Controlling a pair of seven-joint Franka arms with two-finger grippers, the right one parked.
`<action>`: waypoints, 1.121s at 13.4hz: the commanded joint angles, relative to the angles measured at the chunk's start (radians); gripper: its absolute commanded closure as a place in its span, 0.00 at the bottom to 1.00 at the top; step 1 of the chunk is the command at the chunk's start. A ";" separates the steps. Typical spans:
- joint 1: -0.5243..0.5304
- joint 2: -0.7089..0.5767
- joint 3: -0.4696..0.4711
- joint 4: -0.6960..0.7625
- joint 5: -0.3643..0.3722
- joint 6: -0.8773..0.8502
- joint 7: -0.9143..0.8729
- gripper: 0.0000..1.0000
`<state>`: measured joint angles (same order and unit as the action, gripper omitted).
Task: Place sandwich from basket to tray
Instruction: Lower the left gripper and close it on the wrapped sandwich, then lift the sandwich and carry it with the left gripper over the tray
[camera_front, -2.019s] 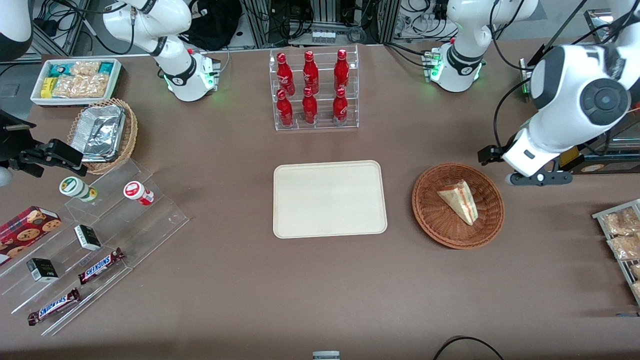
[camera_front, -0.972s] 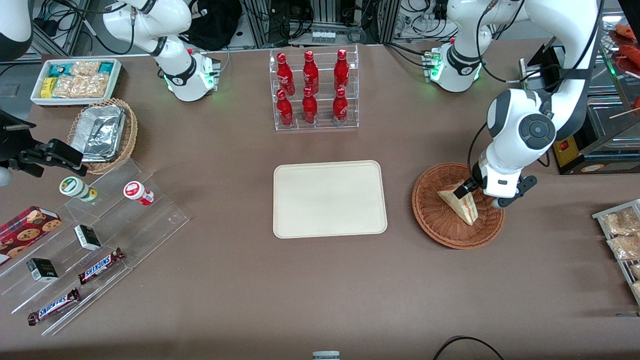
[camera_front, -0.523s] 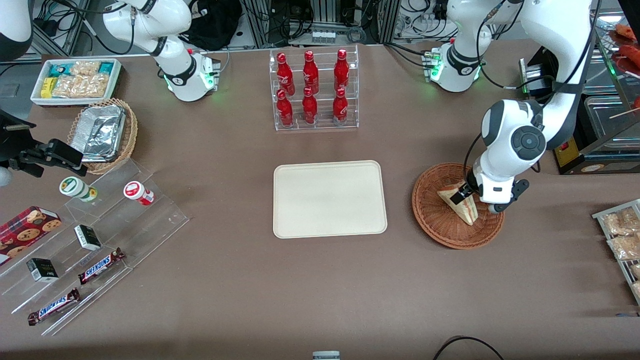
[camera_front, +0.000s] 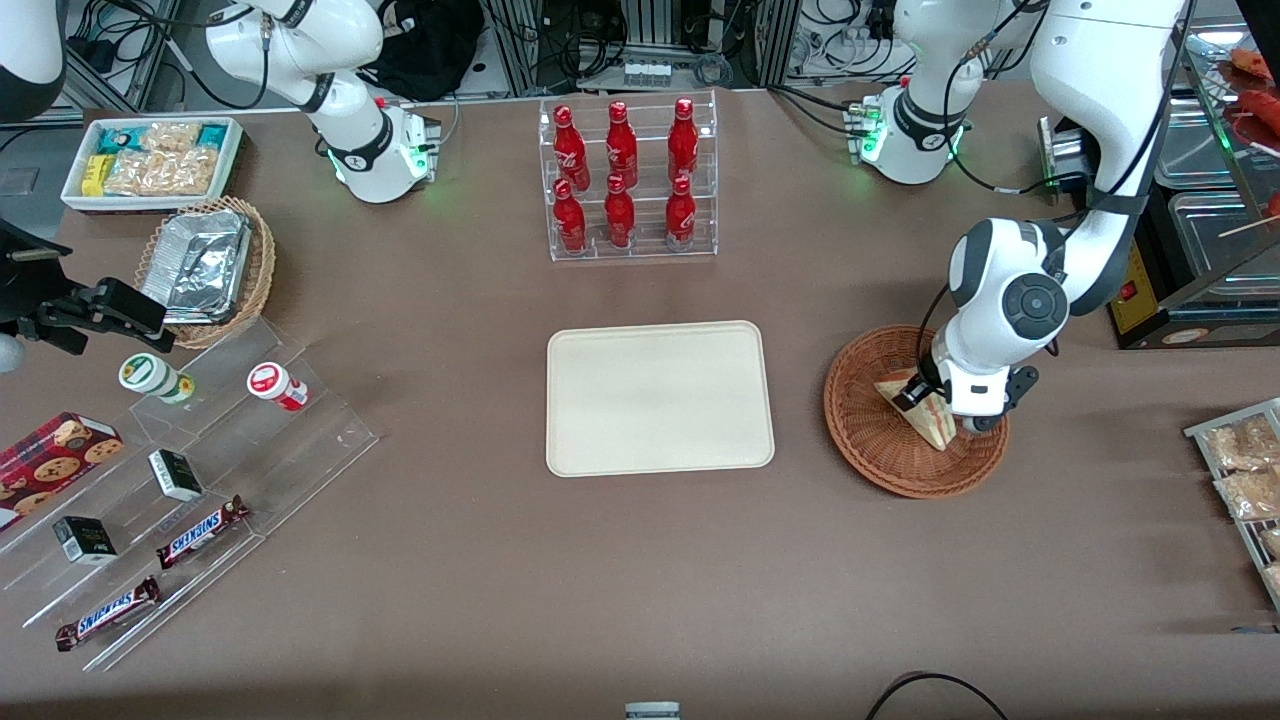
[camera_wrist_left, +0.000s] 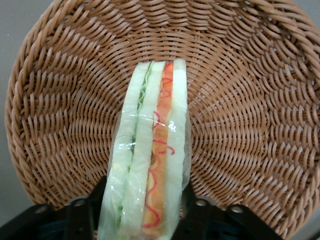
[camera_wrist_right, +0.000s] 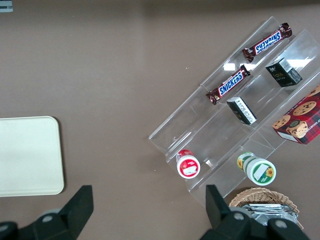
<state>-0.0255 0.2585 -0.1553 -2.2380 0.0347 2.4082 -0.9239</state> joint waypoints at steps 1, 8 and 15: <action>-0.010 -0.054 0.005 0.000 0.014 -0.071 0.000 0.88; -0.051 -0.102 -0.056 0.190 0.011 -0.410 0.212 0.89; -0.336 0.148 -0.069 0.487 0.010 -0.426 0.187 0.91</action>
<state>-0.3020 0.2940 -0.2348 -1.8936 0.0366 2.0084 -0.6910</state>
